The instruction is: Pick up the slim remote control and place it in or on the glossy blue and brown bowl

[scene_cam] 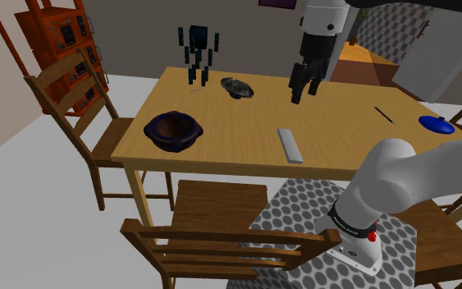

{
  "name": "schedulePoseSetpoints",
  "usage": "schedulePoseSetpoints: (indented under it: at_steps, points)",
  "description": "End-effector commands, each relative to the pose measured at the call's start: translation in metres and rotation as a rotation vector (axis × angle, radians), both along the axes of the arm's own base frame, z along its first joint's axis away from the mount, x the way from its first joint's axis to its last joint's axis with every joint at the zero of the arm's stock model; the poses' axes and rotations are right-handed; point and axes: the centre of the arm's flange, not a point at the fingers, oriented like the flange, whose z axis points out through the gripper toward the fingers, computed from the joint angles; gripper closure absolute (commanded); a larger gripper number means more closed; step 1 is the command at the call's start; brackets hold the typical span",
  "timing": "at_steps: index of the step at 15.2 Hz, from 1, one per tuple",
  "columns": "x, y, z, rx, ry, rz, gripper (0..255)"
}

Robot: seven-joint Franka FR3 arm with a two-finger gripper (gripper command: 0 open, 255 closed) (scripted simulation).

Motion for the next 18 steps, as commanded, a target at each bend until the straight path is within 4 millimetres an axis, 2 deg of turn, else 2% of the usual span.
schedulePoseSetpoints:
  at_steps: [1,10,18]
  points:
    - [0.000,0.000,0.000,0.000,0.000,0.000,0]
    - [0.012,-0.061,-0.101,-0.007,-0.039,-0.249,0]
    - [0.014,-0.118,-0.189,-0.013,-0.073,-0.471,0]
